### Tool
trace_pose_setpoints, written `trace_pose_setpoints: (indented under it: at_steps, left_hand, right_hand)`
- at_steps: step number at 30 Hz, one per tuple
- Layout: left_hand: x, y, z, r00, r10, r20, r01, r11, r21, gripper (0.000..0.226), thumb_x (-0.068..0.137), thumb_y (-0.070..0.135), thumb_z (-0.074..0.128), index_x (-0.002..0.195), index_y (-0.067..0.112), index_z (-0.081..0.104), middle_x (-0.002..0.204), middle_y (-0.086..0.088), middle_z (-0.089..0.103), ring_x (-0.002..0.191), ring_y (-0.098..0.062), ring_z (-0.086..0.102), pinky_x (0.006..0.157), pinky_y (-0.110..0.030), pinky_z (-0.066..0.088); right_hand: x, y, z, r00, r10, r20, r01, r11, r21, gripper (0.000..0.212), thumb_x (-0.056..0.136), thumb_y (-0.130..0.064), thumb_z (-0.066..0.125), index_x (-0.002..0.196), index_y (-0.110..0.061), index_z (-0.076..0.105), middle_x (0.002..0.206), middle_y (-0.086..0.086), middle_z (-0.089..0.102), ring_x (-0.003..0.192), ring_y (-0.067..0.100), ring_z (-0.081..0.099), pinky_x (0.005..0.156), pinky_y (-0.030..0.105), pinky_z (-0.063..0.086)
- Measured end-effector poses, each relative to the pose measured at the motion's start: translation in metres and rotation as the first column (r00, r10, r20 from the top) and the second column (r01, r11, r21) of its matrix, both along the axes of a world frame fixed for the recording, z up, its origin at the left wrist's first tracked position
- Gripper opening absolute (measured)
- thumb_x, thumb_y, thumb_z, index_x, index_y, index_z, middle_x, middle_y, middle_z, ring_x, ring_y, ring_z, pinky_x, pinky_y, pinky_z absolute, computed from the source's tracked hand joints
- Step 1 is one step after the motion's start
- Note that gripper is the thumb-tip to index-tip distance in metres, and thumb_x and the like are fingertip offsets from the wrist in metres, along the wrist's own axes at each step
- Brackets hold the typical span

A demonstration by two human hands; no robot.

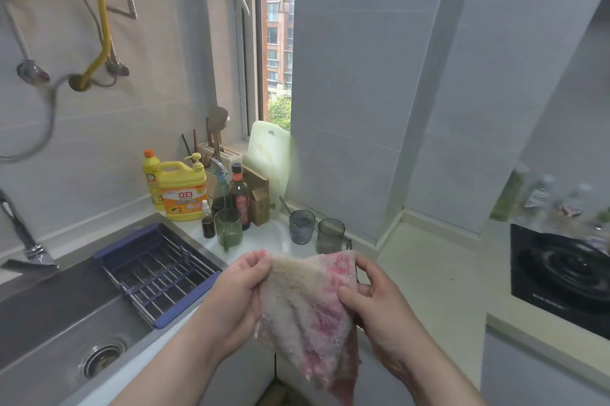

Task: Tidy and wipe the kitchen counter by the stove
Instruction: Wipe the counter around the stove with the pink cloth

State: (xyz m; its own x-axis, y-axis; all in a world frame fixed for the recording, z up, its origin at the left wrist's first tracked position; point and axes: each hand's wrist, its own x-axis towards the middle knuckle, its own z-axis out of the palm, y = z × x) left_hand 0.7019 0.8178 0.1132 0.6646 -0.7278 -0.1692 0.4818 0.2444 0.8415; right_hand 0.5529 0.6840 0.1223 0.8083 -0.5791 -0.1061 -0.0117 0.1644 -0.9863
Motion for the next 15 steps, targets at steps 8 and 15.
trace_pose_setpoints:
  at_steps: [8, 15]
  left_hand:
    - [-0.024, -0.023, 0.037, 0.997, -0.051, 0.066, 0.055, 0.997, -0.058, 0.015, 0.102, 0.008, 0.041, 0.099, 0.001, 0.054, 0.075, -0.013, 0.067, 0.065, -0.021, 0.066, 0.056, -0.032, 0.056]
    - [-0.018, -0.042, 0.05, 0.988, -0.13, 0.085, 0.138, 0.986, -0.093, 0.011, 0.1, 0.01, 0.046, 0.096, 0.003, 0.054, 0.082, -0.016, 0.066, 0.068, -0.023, 0.066, 0.058, -0.034, 0.056]
  right_hand:
    - [-0.029, -0.008, 0.004, 0.985, -0.148, -0.088, 0.113, 0.942, -0.316, 0.016, 0.093, -0.008, 0.061, 0.093, -0.019, 0.071, 0.07, -0.007, 0.071, 0.066, 0.005, 0.064, 0.059, 0.014, 0.045]
    - [-0.035, -0.015, 0.022, 0.965, -0.246, -0.088, 0.201, 0.914, -0.352, 0.026, 0.098, -0.019, 0.057, 0.081, -0.016, 0.077, 0.083, -0.008, 0.076, 0.076, 0.0, 0.066, 0.066, 0.01, 0.048]
